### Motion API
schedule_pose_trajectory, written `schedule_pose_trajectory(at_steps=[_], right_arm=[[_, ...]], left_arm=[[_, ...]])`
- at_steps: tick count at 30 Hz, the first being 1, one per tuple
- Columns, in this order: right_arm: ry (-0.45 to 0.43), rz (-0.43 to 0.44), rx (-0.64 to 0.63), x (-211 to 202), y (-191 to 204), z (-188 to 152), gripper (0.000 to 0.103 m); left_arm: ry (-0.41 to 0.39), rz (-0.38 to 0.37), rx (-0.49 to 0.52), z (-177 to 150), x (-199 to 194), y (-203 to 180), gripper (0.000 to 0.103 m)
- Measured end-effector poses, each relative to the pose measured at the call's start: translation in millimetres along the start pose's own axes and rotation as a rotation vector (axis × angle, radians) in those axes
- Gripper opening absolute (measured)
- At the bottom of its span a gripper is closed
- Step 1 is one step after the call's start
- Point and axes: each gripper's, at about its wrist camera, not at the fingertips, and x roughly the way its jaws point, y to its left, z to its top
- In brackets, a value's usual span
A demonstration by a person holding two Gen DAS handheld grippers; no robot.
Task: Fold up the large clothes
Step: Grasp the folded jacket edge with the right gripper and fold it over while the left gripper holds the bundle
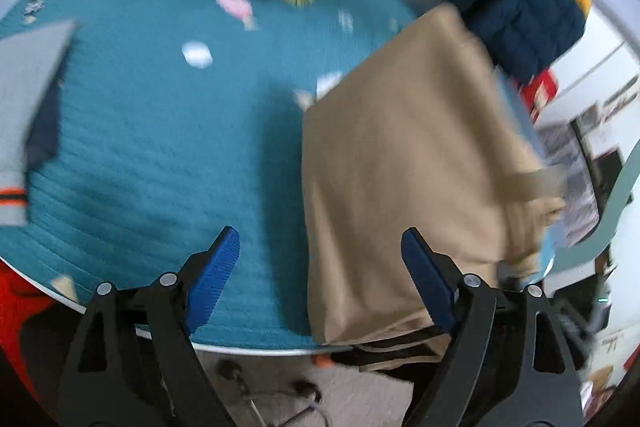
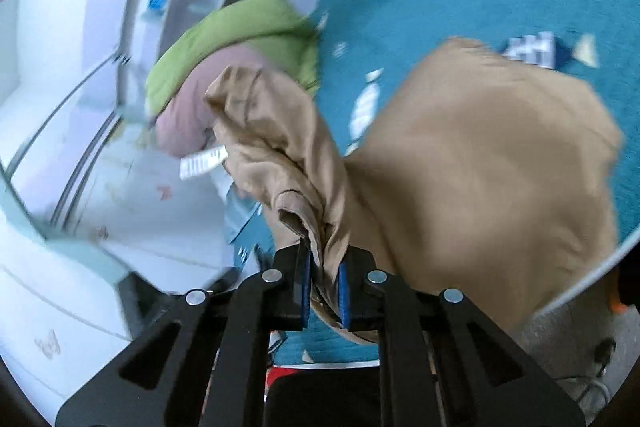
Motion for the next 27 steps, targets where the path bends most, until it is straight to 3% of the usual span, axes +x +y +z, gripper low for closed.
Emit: schedule_pose_trajectory(at_steps=[6,9,13,17,19,24,27], right_arm=[[-0.042,-0.136,0.006,-26,-34,5,0.012],[-0.020,-0.220,0.038,-24,-46,7,0.020],[-0.058,-0.304,-0.059,-51,-31,18,0.039],[-0.132,-0.400,-0.173,-76,-4,43,0.078],[-0.111,-0.401,-0.223,-74,1,59,0.081],[0.133,-0.523,-0.430,-8,17,97,0.086],[0.192,-0.532,-0.493,18,16,103,0.086]], left_arm=[[0.116,0.001,0.064,-28,61,-30,0.083],[0.159,0.012,0.118,-37,78,-48,0.083],[0.179,0.009,0.176,-44,88,-71,0.083],[0.195,0.036,0.220,-49,98,-84,0.083],[0.199,0.042,0.218,-51,98,-81,0.083],[0.200,0.077,0.251,-53,107,-96,0.083],[0.198,0.108,0.306,-58,112,-112,0.084]])
